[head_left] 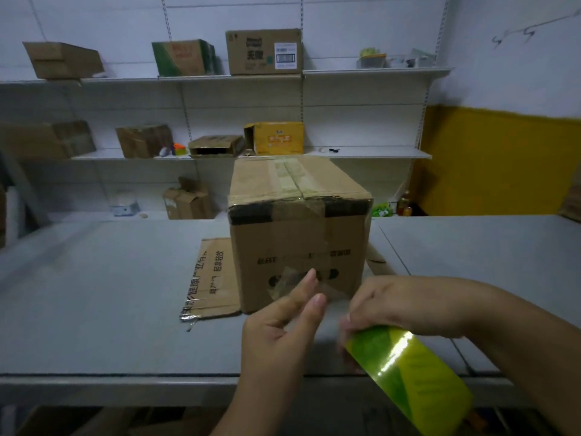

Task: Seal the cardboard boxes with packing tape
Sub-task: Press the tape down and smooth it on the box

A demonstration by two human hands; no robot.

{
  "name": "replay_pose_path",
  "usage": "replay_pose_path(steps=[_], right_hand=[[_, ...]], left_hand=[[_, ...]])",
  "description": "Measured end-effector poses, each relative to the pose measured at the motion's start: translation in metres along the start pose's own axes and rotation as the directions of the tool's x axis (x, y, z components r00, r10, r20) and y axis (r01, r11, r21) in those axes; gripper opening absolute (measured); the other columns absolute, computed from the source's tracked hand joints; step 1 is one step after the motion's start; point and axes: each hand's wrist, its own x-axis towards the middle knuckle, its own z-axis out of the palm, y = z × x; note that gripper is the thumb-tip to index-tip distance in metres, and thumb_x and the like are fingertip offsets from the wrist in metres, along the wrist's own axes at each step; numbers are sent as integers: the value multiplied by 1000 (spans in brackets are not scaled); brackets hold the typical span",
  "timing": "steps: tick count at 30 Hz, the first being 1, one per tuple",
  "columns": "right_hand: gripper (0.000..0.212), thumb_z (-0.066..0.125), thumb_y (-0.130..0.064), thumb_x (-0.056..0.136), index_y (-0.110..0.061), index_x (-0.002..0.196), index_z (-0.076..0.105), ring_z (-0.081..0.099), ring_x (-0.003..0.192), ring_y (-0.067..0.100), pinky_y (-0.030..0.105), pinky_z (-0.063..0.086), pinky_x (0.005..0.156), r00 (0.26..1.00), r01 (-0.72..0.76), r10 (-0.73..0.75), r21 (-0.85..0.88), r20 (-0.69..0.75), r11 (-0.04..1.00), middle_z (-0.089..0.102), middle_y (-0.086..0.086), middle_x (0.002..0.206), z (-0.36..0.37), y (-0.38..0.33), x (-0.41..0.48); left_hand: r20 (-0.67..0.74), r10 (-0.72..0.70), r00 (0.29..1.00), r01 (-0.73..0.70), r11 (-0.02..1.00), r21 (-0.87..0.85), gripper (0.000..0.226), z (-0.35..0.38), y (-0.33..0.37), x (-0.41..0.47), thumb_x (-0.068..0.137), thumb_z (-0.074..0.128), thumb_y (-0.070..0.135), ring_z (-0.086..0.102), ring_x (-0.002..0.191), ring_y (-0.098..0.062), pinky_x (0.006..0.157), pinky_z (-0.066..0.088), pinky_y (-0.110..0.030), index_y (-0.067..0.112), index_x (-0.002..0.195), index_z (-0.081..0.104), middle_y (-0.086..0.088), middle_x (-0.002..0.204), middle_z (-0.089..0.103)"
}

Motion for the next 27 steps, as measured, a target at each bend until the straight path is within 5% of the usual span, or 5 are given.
replay_pose_path(steps=[4,9,14,20,27], right_hand=[[40,48,-42,86,-14,96,74,58,98,44,55,45,92,999,-9,11,-67,34,998,67,22,102,2,-15,-5],[37,44,-34,94,-13,106,72,61,94,35,44,49,88,987,12,16,-172,160,985,71,7,100,-6,-29,-19],[38,42,-36,94,-16,111,70,63,90,24,41,48,88,980,20,28,-243,195,970,71,0,98,-6,-39,-17],[29,43,-33,99,-29,111,69,62,87,15,35,49,83,980,3,55,-294,189,956,70,-8,100,-7,-46,-21],[32,40,-27,101,-20,114,69,62,99,18,39,48,92,960,27,69,-337,270,941,68,-2,109,-15,-45,-24]], left_hand=[[62,-23,998,17,996,93,56,-8,-2,4,70,74,38,66,86,6,80,55,-23,3,113,67,24,85,71],[219,-227,949,238,971,-24,76,-27,-2,13,59,75,46,70,88,-17,73,55,-26,30,128,46,-3,93,74],[420,-217,881,347,900,-263,63,-35,1,18,47,91,39,67,78,-22,62,55,-28,15,103,72,-13,90,70],[642,-306,702,495,859,-132,87,-31,2,29,61,82,45,50,124,-33,94,50,-41,9,133,49,-15,135,53],[592,-307,745,499,846,-189,8,-33,13,39,71,71,5,60,56,-11,54,50,-24,9,78,73,-5,65,63]])
